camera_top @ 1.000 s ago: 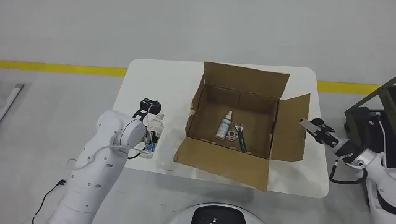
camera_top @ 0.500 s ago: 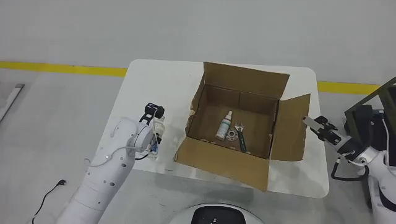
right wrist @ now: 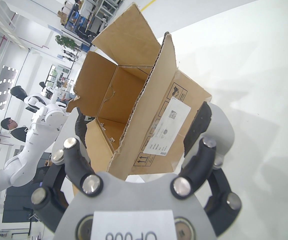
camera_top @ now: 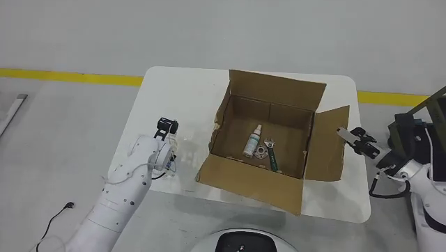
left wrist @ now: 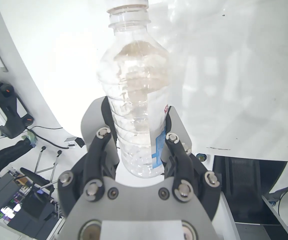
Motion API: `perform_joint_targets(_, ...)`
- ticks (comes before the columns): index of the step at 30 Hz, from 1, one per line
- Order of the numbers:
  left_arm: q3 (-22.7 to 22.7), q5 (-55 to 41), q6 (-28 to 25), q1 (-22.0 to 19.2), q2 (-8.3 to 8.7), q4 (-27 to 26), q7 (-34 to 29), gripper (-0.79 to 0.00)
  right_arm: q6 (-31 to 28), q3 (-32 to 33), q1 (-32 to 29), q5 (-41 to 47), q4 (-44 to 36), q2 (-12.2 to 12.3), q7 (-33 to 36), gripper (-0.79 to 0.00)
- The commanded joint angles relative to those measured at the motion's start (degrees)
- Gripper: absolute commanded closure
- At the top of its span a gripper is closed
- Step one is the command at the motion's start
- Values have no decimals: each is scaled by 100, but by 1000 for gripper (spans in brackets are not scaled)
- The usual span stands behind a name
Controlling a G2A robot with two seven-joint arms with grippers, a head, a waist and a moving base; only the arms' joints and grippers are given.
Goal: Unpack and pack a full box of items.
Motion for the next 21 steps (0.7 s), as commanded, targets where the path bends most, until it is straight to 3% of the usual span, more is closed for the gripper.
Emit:
perform_joint_targets(1, -50, 65, 8, 25, 11, 34, -5, 0, 18, -17, -6, -9, -8, 8, -10, -785)
perform_joint_targets(11, -114, 306, -82, 124, 13, 230, 145, -3, 91, -120, -18, -24, -35, 52, -76, -785)
perform_joint_targets(12, -95, 358, -86, 134, 9, 244, 179, -139, 97, -126, -21, -24, -34, 56, -78, -785)
perform_joint_targets(13, -120, 277, -32, 126, -1, 252, 117, -148, 102, -129, -23, -22, -36, 61, -80, -785)
perform_joint_targets(15, -115, 320, -65, 83, -9, 194, 66, -102, 117, -132, -29, -26, -42, 70, -98, -785)
perform_joint_targets(17, -127, 266, -107, 92, -17, 202, 13, 0, 120, -130, -38, -16, -46, 78, -113, -785)
perform_joint_targets(21, -124, 349, -90, 162, -25, 199, 138, 0, 124, -133, -60, 7, -55, 94, -148, -785)
